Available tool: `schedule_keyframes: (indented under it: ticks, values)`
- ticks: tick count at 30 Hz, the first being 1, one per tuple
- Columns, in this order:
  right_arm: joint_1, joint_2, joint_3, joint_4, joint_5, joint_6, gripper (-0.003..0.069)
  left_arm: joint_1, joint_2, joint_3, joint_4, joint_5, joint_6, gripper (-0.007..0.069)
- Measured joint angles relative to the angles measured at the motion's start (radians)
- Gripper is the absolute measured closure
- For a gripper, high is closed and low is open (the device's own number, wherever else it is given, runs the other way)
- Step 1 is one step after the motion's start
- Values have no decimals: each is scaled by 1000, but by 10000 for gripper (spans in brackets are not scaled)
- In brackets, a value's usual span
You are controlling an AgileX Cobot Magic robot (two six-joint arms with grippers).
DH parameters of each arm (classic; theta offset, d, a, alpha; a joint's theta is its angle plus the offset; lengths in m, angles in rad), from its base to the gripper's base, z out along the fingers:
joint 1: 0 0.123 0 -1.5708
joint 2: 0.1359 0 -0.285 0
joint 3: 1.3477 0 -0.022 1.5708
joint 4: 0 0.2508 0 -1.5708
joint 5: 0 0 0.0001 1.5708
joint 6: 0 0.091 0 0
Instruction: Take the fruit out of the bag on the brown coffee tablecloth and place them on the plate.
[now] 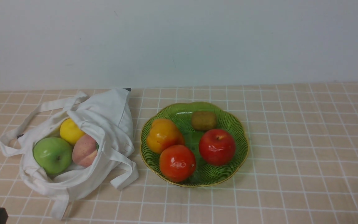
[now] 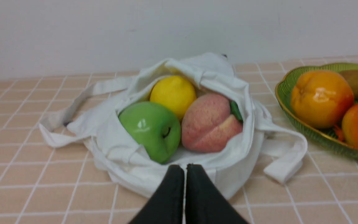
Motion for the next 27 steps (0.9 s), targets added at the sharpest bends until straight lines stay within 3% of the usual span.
schedule_keyframes:
  ticks: [5,27]
  values:
    - [0,0,0,0,0,0,673,2,-4,2,10,110,-1,632]
    - [0,0,0,0,0,0,673,2,-4,2,13,112,-3,632]
